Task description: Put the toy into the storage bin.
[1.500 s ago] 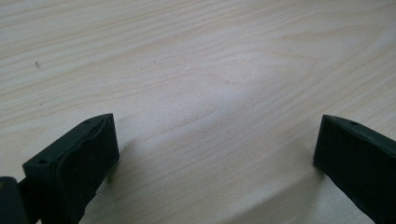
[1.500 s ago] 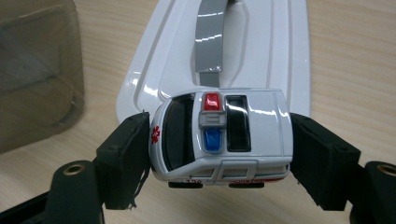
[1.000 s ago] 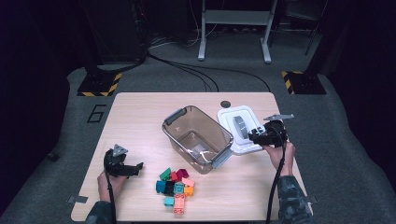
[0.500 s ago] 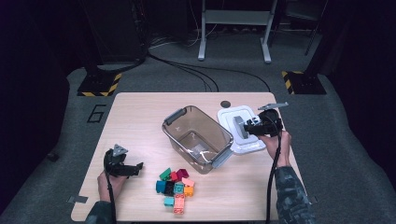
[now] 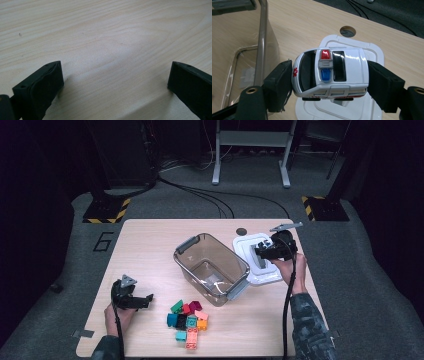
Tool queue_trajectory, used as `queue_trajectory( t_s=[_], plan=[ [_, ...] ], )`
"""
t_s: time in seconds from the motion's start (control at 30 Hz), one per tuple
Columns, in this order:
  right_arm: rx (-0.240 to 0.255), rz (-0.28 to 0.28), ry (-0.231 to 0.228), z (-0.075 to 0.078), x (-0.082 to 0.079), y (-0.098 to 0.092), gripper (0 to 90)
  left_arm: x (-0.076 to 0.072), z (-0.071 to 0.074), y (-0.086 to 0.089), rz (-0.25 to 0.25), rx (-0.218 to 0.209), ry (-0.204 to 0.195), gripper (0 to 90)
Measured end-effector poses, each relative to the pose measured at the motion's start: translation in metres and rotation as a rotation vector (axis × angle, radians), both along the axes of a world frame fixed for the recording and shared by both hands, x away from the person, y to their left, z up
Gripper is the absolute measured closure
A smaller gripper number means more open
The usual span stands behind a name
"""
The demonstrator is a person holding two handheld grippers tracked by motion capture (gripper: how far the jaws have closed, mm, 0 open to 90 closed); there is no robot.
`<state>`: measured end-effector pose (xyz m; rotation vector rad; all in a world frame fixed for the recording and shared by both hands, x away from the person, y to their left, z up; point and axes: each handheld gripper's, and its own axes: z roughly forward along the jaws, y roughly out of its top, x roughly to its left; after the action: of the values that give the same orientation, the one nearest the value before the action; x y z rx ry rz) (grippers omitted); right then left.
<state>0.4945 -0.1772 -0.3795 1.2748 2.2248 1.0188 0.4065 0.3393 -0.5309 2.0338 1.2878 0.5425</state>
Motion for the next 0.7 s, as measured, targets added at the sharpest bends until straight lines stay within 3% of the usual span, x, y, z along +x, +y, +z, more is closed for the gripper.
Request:
queue_trajectory(
  t_s=[0.37,0.7],
  plan=[
    [-0.012,0.065,-0.024,0.012,-0.003,0.019,25.3,0.000,0.000,0.000,0.000,0.001,0.000,0.0],
    [0.007,0.123,-0.016,0.019,-0.014,0.044,25.2,0.000,0.000,0.000,0.004,0.000,0.002,0.0]
  ],
)
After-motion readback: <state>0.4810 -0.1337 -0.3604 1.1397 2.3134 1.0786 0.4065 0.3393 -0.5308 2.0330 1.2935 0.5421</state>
